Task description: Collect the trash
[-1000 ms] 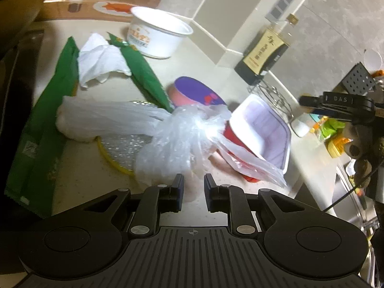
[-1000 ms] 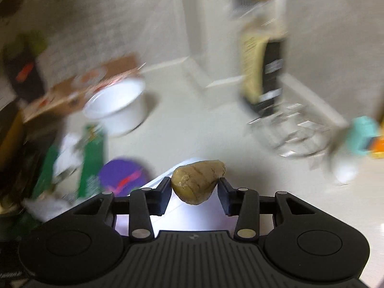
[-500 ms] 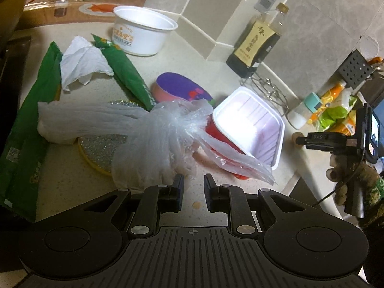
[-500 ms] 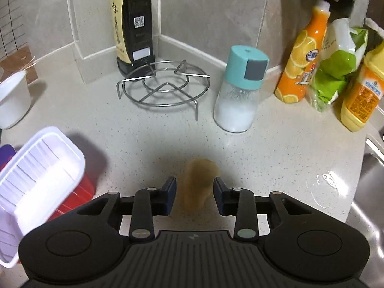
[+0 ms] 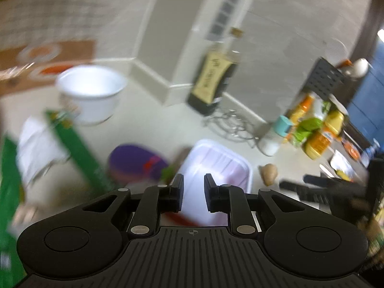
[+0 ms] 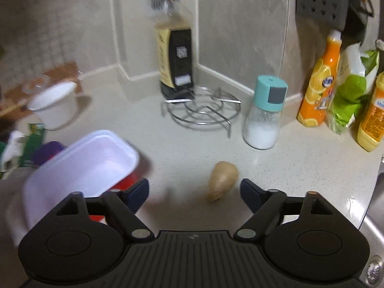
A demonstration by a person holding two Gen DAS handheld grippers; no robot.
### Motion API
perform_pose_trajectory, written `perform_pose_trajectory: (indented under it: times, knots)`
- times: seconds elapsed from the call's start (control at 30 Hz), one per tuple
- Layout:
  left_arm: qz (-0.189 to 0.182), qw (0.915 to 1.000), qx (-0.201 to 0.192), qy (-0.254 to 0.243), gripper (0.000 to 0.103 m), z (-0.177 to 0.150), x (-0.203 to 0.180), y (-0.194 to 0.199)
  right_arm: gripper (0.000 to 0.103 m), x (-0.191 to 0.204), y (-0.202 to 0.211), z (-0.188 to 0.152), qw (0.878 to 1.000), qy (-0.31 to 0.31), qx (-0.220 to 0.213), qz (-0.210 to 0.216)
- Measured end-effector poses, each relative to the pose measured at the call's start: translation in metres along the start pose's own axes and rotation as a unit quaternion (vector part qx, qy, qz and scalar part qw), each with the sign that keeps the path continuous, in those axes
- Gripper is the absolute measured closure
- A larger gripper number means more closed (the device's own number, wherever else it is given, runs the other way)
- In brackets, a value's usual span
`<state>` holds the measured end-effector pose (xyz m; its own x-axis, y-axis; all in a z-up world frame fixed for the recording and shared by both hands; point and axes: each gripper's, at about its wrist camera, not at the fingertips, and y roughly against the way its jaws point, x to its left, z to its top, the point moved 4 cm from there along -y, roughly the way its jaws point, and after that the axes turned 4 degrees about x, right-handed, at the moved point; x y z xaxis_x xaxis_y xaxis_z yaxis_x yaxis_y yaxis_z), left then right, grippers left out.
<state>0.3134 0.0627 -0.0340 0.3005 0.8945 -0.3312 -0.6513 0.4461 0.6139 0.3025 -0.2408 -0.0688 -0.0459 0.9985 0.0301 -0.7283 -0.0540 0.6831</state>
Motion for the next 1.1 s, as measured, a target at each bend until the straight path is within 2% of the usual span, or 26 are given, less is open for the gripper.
perform_pose_trajectory:
  times: [0.07,0.13,0.2,0.33,0.53,0.73,0.83,0.87,0.93,1.1]
  knots:
    - [0.010,0.9992,0.014,-0.035,0.082,0.008,-0.008,-0.019,0.004,0.006,0.015,-0.012,1.000,0.006,-0.007,-0.003]
    - [0.063,0.9956,0.037,-0.058,0.082,0.012,-0.009,-0.043,0.004,0.011,0.023,-0.023,1.000,0.015,0.004,-0.010]
    - [0.088,0.9931,0.048,-0.062,0.082,0.013,-0.005,-0.058,0.004,0.014,0.033,-0.034,0.999,0.022,0.007,-0.026]
    - [0.067,0.9943,0.066,-0.050,0.082,0.007,0.000,-0.072,0.004,0.009,0.052,-0.051,0.998,0.024,0.007,-0.056]
    - [0.038,0.9926,0.096,-0.064,0.080,-0.008,-0.010,-0.075,0.003,-0.008,0.058,-0.063,0.998,-0.027,0.021,-0.055]
    - [0.059,0.9906,0.114,-0.047,0.080,-0.021,-0.012,-0.091,0.003,-0.003,0.061,-0.066,0.998,-0.046,0.024,-0.048]
    - [0.045,0.9910,0.123,-0.031,0.081,-0.025,-0.012,-0.103,0.003,0.005,0.066,-0.069,0.998,-0.039,0.027,-0.040]
    - [0.037,0.9912,0.124,-0.027,0.081,-0.027,-0.014,-0.105,0.003,0.007,0.067,-0.070,0.998,-0.037,0.030,-0.037]
    - [0.031,0.9912,0.126,-0.027,0.089,-0.030,-0.018,-0.107,0.003,0.010,0.068,-0.074,0.998,-0.031,0.036,-0.035]
    - [0.026,0.9940,0.106,0.006,0.090,-0.045,-0.032,-0.096,0.003,0.011,0.072,-0.080,0.998,-0.039,0.040,-0.034]
